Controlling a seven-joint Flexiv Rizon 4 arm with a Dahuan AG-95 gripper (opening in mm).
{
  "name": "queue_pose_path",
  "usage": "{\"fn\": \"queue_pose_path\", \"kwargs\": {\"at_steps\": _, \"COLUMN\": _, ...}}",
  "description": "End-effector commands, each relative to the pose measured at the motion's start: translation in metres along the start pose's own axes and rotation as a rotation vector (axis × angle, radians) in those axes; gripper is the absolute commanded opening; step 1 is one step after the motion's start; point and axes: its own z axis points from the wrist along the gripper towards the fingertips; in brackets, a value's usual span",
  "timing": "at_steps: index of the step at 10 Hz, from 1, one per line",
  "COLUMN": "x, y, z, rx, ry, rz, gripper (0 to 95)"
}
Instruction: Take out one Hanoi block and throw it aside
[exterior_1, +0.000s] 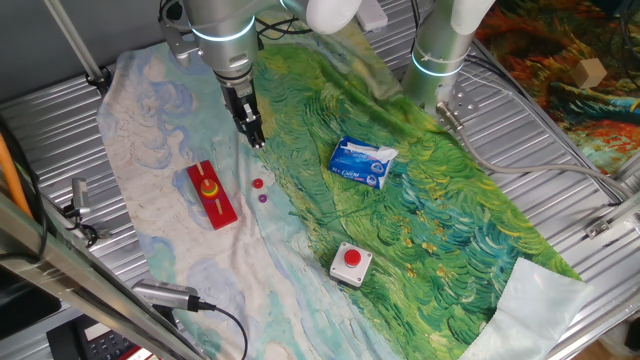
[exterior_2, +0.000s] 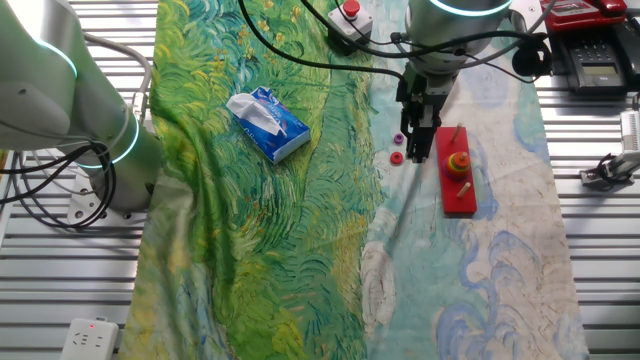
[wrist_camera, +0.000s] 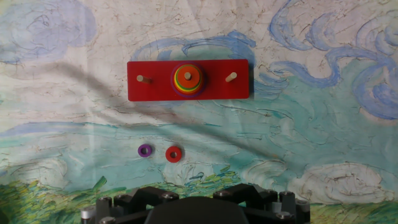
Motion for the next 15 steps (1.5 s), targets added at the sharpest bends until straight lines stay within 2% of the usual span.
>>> {"fn": "queue_pose_path", "kwargs": {"at_steps": 1, "x": 0.0001, "y": 0.0000, "z": 0.0000, "rx": -0.017, "ry": -0.023, "rz": 0.006, "gripper": 0.0}}
{"fn": "queue_pose_path", "kwargs": {"at_steps": 2, "x": 0.0001, "y": 0.0000, "z": 0.0000, "rx": -0.009, "ry": -0.021, "rz": 0.009, "gripper": 0.0}}
{"fn": "queue_pose_path", "kwargs": {"at_steps": 8, "x": 0.0001, "y": 0.0001, "z": 0.0000, "rx": -0.006, "ry": -0.019, "rz": 0.035, "gripper": 0.0}}
{"fn": "queue_pose_path", "kwargs": {"at_steps": 9, "x": -0.0001, "y": 0.0016, "z": -0.0007, "rx": 0.007, "ry": -0.020, "rz": 0.030, "gripper": 0.0}}
{"fn": "queue_pose_path", "kwargs": {"at_steps": 10, "x": -0.0003, "y": 0.0030, "z": -0.0012, "rx": 0.008, "ry": -0.020, "rz": 0.016, "gripper": 0.0}}
{"fn": "queue_pose_path", "kwargs": {"at_steps": 11, "x": -0.0003, "y": 0.0036, "z": -0.0012, "rx": 0.040, "ry": -0.020, "rz": 0.011, "gripper": 0.0}}
{"fn": "queue_pose_path", "kwargs": {"at_steps": 15, "x": -0.0004, "y": 0.0039, "z": -0.0011, "rx": 0.035, "ry": -0.020, "rz": 0.020, "gripper": 0.0}}
